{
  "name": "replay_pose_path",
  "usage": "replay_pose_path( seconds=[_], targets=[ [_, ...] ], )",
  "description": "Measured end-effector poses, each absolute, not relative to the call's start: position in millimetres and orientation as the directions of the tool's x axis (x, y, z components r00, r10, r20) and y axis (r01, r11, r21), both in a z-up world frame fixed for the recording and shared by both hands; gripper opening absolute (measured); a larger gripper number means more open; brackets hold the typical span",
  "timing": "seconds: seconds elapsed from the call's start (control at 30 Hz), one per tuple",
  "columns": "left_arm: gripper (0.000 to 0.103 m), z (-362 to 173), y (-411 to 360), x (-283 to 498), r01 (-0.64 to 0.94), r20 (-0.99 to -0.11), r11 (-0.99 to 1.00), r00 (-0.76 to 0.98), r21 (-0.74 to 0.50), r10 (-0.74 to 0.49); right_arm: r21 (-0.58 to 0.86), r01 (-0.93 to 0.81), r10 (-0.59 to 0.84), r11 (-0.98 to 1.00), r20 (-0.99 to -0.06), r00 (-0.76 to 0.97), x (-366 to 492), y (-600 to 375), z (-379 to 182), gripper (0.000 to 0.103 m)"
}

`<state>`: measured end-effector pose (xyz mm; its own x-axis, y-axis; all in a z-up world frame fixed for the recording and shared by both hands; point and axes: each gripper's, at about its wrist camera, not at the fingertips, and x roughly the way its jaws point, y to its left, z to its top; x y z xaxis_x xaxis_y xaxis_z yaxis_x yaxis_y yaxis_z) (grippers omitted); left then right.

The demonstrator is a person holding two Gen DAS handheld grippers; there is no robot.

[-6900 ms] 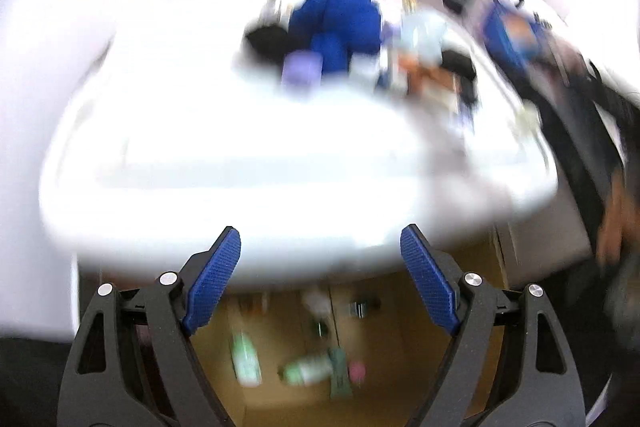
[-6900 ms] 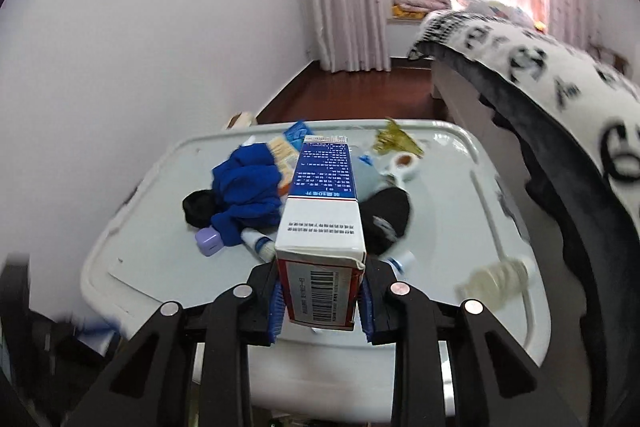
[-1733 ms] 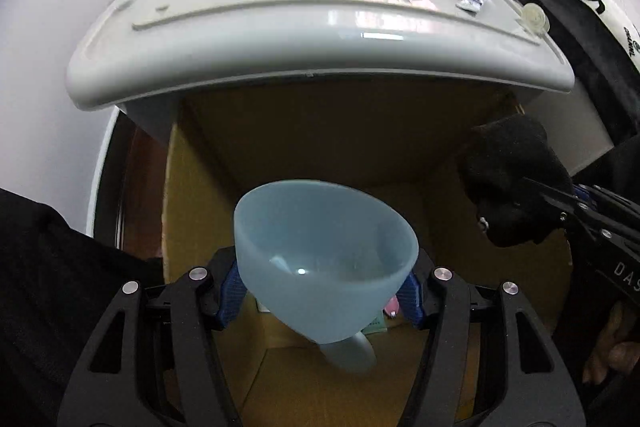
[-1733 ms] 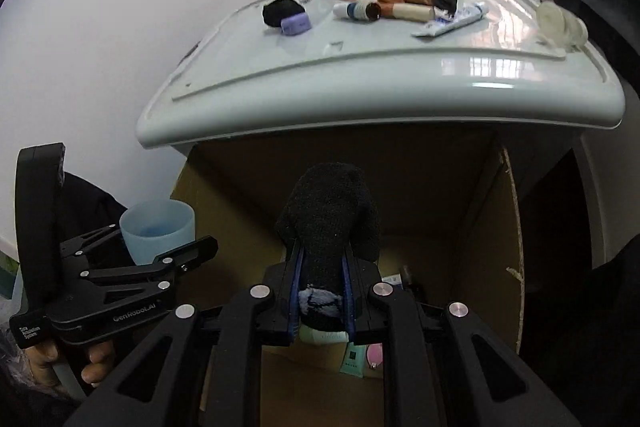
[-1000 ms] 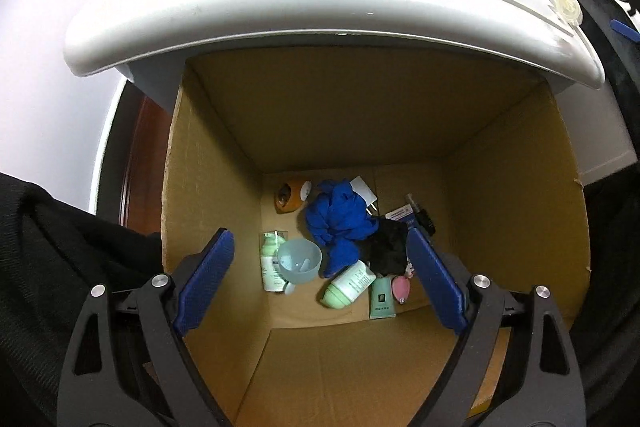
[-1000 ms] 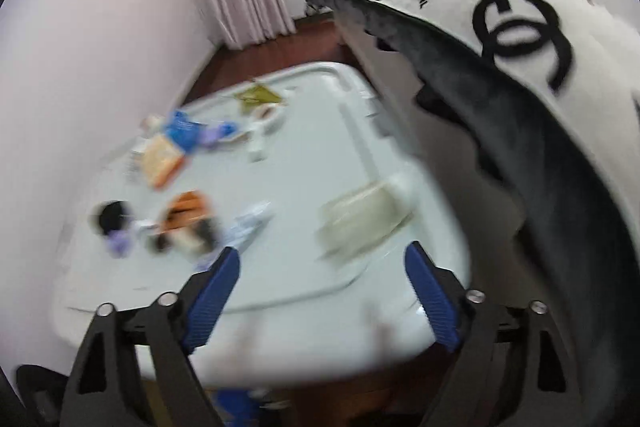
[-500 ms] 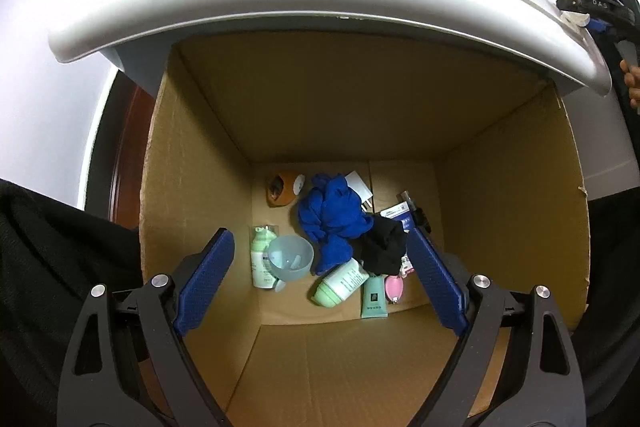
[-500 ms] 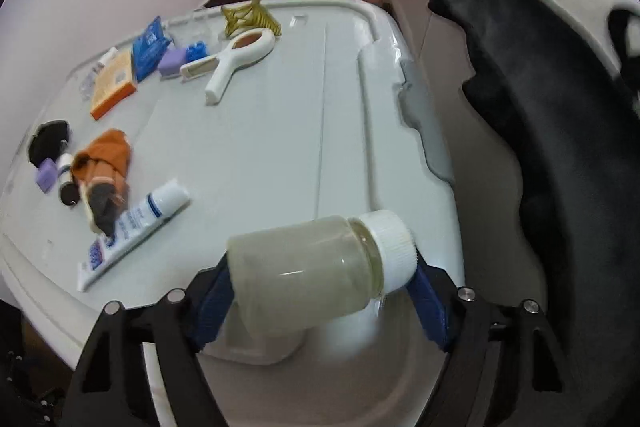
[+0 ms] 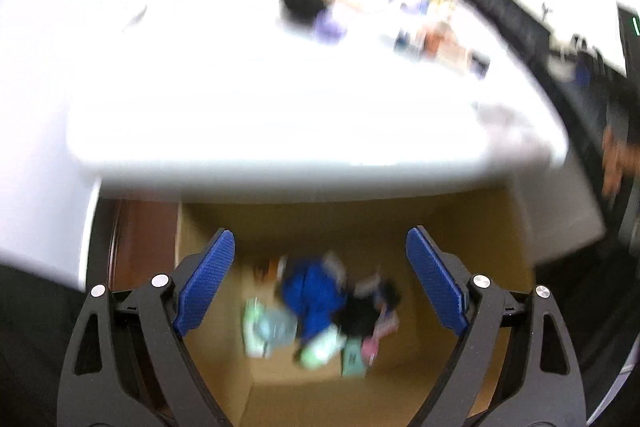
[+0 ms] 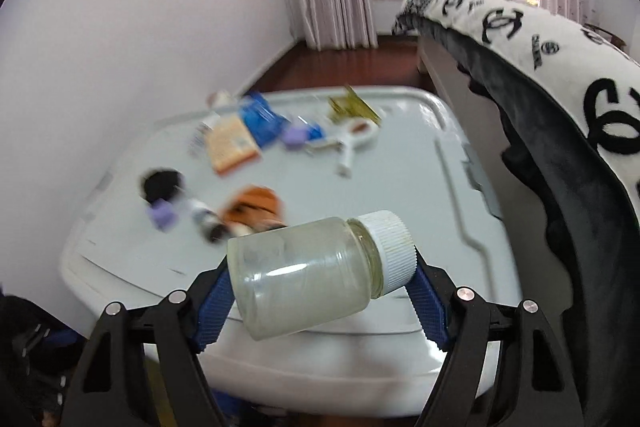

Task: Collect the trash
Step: 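Grasp the clear plastic jar with the right tool while the left tool grasps a black cloth, then carry the clear jar and black cloth over the box and release both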

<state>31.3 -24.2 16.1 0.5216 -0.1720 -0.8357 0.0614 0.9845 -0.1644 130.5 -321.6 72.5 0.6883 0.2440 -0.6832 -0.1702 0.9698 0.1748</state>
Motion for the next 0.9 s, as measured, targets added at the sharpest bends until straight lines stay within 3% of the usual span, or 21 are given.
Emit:
replay_pose_path(
  seconds=[0.13,0.47,0.53,0.57,0.73,0.9],
  targets=[
    [0.088,36,-16,108,0.017,-0.788,0.98,0.592,-0.197,-0.169,0.214,-0.164,0.265,0.963,-0.65,0.712,127,-311,78,0.075],
    [0.087,5,-27,263,-0.106,-0.833,0.978,0.545,-0.179,-0.093,0.283,-0.139,0.298,0.949,-0.659,0.691,145,-313,74,0.076],
    [0.069,-9,-25,272,-0.132,-0.838,0.982,0.544,-0.139,-0.045,0.287,-0.152,0.31,0.946,-0.661,0.684,147,-309,73,0.075],
    [0.037,-7,-26,270,-0.111,-0.825,0.987,0.565,-0.115,-0.032,0.287,-0.159,0.315,0.945,-0.66,0.682,149,-306,74,0.075],
    [0.03,8,-23,253,-0.059,-0.802,0.995,0.597,-0.085,-0.033,0.279,-0.187,0.329,0.942,-0.658,0.678,150,-296,73,0.075],
    [0.03,69,-15,181,-0.02,-0.732,0.993,0.677,-0.118,-0.073,0.258,-0.193,0.317,0.947,-0.642,0.698,144,-293,77,0.075]
  ],
)
